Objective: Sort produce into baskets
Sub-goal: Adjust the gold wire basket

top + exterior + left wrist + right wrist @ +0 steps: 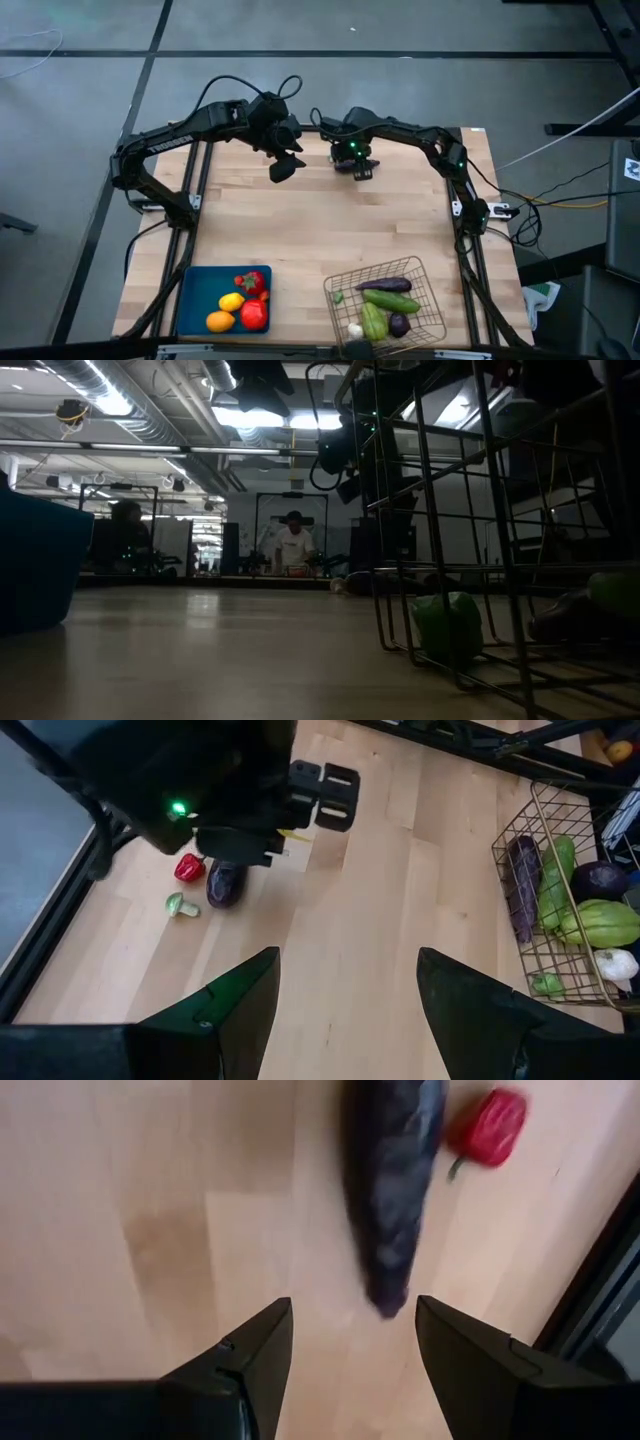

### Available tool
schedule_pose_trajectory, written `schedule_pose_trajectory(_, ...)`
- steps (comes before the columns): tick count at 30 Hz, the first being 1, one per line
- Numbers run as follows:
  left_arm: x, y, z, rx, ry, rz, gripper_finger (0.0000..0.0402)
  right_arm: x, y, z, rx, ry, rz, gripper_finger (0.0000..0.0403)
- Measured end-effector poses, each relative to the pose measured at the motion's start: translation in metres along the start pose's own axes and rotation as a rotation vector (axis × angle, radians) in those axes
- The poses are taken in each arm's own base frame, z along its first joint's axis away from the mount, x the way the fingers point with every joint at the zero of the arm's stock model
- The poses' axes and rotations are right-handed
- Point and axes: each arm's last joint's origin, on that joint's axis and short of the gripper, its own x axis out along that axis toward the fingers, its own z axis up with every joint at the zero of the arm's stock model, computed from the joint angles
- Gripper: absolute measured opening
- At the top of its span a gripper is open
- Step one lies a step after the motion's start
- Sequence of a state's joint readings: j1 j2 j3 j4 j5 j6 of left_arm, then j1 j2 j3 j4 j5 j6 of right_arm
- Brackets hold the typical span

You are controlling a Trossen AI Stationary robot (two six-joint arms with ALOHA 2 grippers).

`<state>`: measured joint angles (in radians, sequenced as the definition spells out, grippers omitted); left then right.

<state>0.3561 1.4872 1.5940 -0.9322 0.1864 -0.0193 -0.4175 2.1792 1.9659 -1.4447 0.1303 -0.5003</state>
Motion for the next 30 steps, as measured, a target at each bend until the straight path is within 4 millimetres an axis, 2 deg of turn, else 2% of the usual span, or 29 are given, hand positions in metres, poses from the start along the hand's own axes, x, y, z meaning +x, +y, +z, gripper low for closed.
schedule_pose_trajectory(6,0.000,0.000,0.000,-0.001,0.000,0.000,0.0233,-0.011,0.007,-0.015,0.049,0.085,0.054,0.0211)
schedule_pose_trajectory(13,0.000,0.000,0.000,-0.001,0.005,0.000,0.0233,-0.047,0.015,-0.033,0.116,-0.060,0.121,0.0211)
schedule_pose_trajectory(17,0.000,0.000,-0.001,-0.002,0.013,0.000,0.0233,-0.058,0.018,-0.037,0.121,-0.155,0.152,0.0211)
schedule_pose_trajectory(20,0.000,0.000,-0.003,-0.005,0.025,0.000,0.0233,-0.054,0.016,-0.038,0.101,-0.219,0.133,0.0211)
schedule_pose_trajectory(25,0.001,-0.002,-0.003,0.000,0.026,-0.004,0.0233,-0.031,0.008,-0.040,0.035,-0.224,0.138,0.0211)
schedule_pose_trajectory(30,0.001,-0.005,-0.003,0.007,0.026,-0.011,0.0233,-0.026,-0.004,-0.050,0.088,-0.207,0.150,0.0211)
